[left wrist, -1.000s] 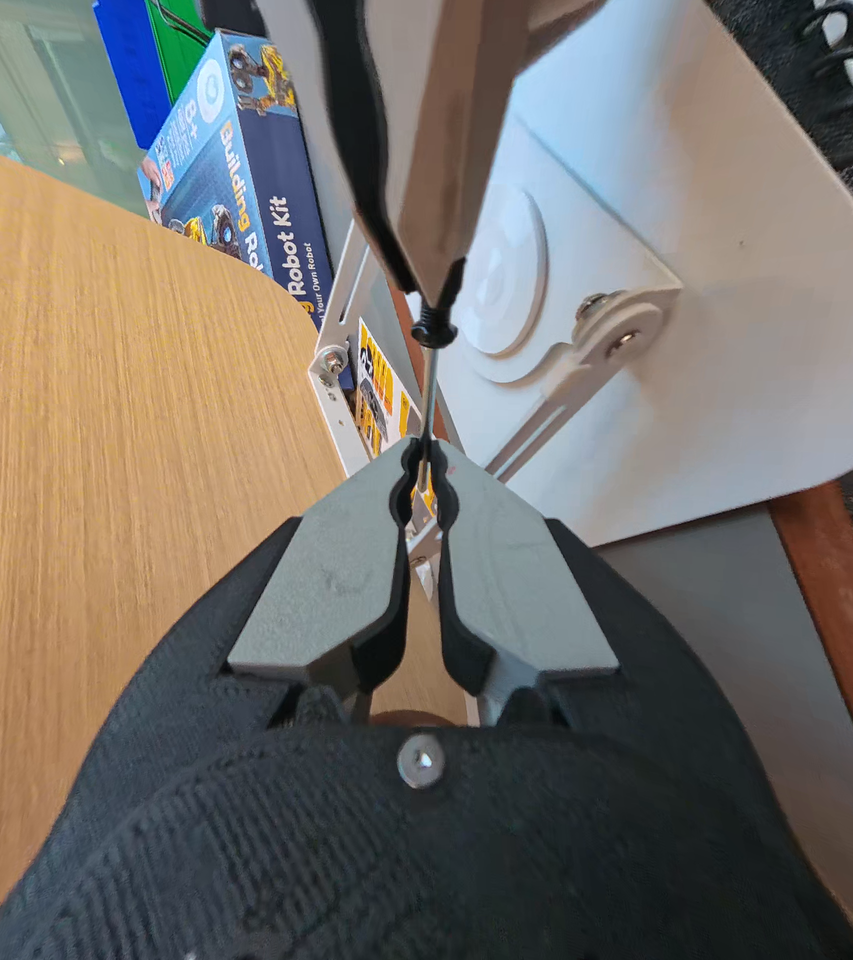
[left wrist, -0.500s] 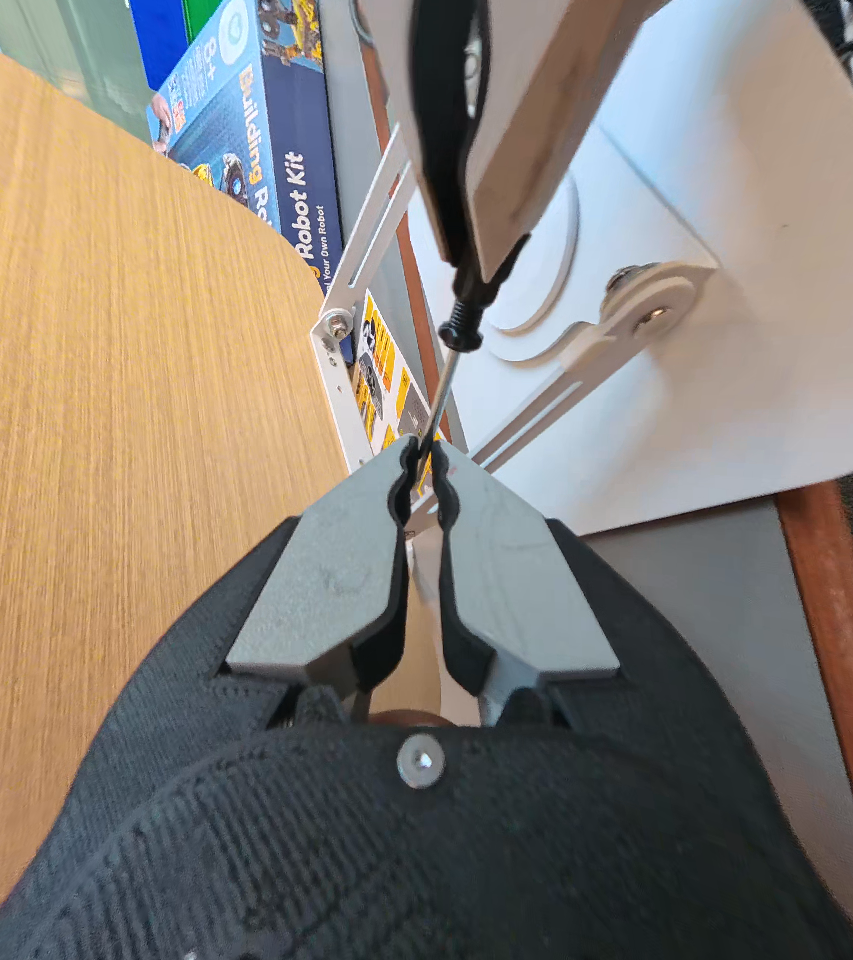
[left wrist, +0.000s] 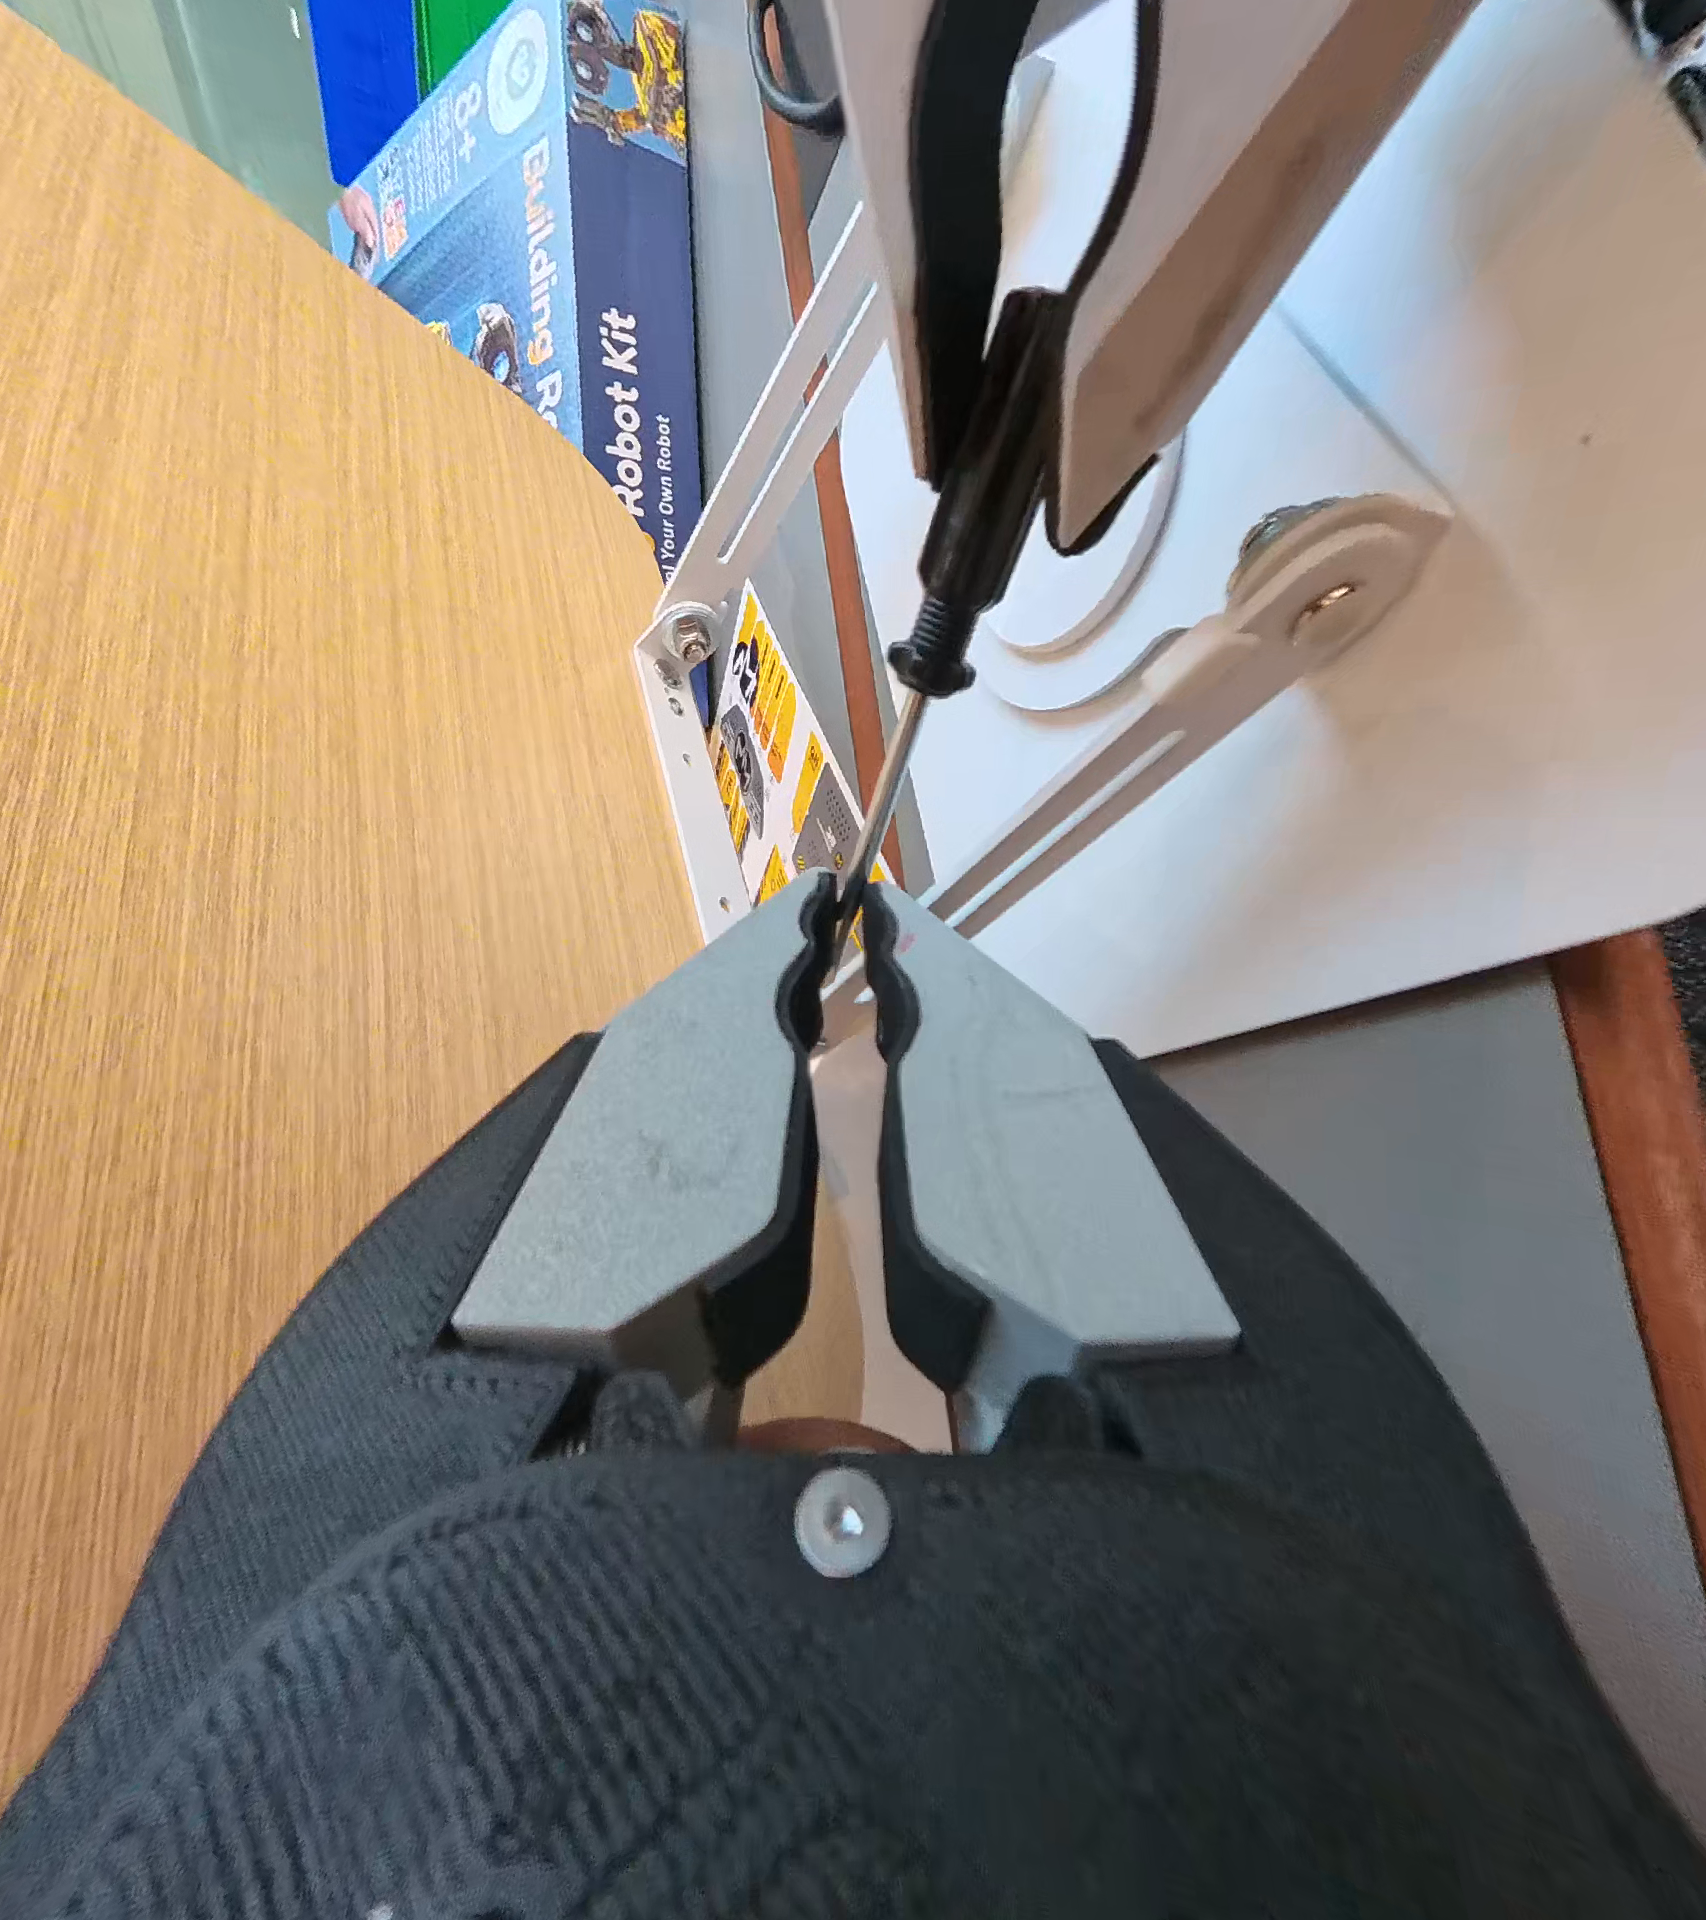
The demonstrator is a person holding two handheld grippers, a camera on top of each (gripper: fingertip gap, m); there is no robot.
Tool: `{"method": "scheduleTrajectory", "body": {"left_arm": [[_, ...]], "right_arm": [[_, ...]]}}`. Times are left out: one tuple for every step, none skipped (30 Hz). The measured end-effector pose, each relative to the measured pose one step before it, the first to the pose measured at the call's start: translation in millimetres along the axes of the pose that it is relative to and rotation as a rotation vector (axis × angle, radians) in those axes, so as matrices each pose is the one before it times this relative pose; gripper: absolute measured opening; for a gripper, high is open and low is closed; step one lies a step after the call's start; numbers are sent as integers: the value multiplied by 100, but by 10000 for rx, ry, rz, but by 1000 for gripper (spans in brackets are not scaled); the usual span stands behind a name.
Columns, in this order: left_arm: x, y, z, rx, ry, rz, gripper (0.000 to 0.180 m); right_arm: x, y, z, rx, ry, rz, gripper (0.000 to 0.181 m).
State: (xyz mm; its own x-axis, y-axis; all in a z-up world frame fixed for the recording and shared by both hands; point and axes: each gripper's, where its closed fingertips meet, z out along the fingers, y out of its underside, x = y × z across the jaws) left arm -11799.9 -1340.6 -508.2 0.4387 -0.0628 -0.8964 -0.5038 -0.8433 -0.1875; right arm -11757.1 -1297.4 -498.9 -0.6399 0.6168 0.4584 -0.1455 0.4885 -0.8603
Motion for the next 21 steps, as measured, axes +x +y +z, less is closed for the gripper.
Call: {"method": "scheduleTrajectory", "body": {"left_arm": [[-15,14,26,15,-2,-18,3],[-36,25,15,4,-22,22,2],[-19,23,-13,22,3,19,2],[36,-14,-16,23,52,4,2],[12,15,-26,2,18,15,2],[15,44,-51,9,18,34,2],[56,-72,-63,41,32,32,2],[39,-41,-14,17,35,21,2],[30,3,48,-11,23,19,3],[11,8,12,-8,1,24,3],[15,12,10,18,13,-36,2],[-19,-13,-4,35,-5,-86,3],[-18,-25,-47,65,-18,-114,3],[-57,-26,-40,77,7,-112,3],[6,-59,-42,83,24,-61,3],[61,-57,-34,36,15,18,2],[83,-35,31,6,20,91,2],[91,-24,83,-33,17,83,2],[98,-36,45,7,44,28,2],[65,-89,11,45,39,-9,2],[-6,-34,41,14,0,-7,2]], "right_arm": [[58,-22,4,2,55,-84,16],[86,-84,20,25,35,-86,19],[90,-39,33,-1,35,-79,20],[150,32,48,-30,64,-67,22],[166,69,42,-24,57,-58,22],[103,19,11,6,30,-17,22],[37,6,0,13,8,15,22],[24,-1,-34,16,5,2,22],[-37,-25,-42,29,-13,-32,21],[-73,42,18,-14,-24,-72,18],[29,123,78,-66,-2,-94,15],[-20,142,60,-54,-22,-78,13],[-115,102,14,-5,-73,-31,13],[-73,16,-22,51,-46,9,12],[57,-42,-67,87,18,28,12],[121,-116,-88,106,32,93,15],[38,-133,-83,102,-64,151,23],[-58,-57,-65,59,-108,106,24],[21,44,-25,-12,-22,-13,22],[143,162,5,-88,82,-103,17],[90,161,21,-88,63,-115,14]]}}
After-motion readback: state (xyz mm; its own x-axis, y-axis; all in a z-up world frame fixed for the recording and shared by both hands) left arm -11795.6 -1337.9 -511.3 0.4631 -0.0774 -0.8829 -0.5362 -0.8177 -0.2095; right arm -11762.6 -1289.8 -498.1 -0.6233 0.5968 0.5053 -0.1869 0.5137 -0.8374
